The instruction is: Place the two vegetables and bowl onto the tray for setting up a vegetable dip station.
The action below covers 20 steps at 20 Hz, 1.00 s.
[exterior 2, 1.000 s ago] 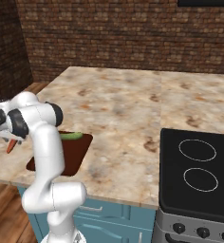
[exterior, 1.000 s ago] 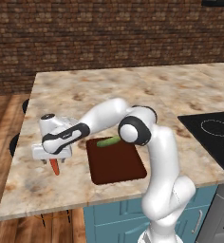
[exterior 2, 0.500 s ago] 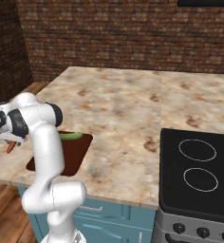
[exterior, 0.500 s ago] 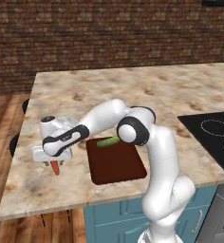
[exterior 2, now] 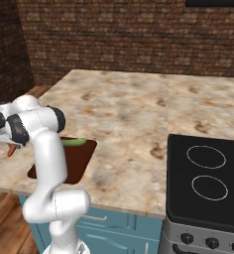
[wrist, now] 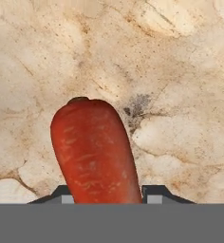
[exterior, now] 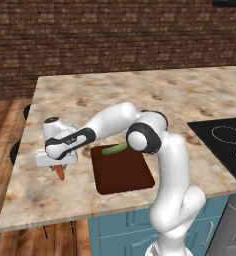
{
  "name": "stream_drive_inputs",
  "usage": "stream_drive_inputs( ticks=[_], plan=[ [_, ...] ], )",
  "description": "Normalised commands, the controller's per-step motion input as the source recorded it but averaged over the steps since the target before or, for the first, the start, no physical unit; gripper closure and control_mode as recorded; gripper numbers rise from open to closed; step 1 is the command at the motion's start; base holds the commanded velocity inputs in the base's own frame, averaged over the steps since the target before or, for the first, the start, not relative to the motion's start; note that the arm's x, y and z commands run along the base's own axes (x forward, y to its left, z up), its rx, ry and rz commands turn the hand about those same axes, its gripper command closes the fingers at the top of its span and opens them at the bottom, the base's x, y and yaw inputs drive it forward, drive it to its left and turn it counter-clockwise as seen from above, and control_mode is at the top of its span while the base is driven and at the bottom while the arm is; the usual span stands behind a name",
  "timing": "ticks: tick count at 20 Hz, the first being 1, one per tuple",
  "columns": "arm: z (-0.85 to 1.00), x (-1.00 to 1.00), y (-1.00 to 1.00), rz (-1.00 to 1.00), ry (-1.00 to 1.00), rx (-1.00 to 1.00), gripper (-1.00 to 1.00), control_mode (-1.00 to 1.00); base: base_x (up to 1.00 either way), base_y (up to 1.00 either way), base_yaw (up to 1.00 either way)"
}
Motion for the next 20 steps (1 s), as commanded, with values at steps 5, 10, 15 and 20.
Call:
stream_drive_inputs(
  ticks=[5, 10, 15, 20],
  plan=[
    [0.73, 0.0, -0.39, 0.02, 0.0, 0.0, 1.0, -1.0, 0.0, 0.0, 0.0],
    [0.41, -0.26, -0.57, 0.18, 0.0, -0.01, 1.0, -1.0, 0.0, 0.0, 0.0],
    [0.11, -0.5, -0.65, 0.34, 0.0, -0.02, 1.0, -1.0, 0.0, 0.0, 0.0],
    [0.0, -0.21, -0.72, 0.4, -0.03, -0.01, 1.0, -1.0, 0.0, 0.0, 0.0]
  ],
)
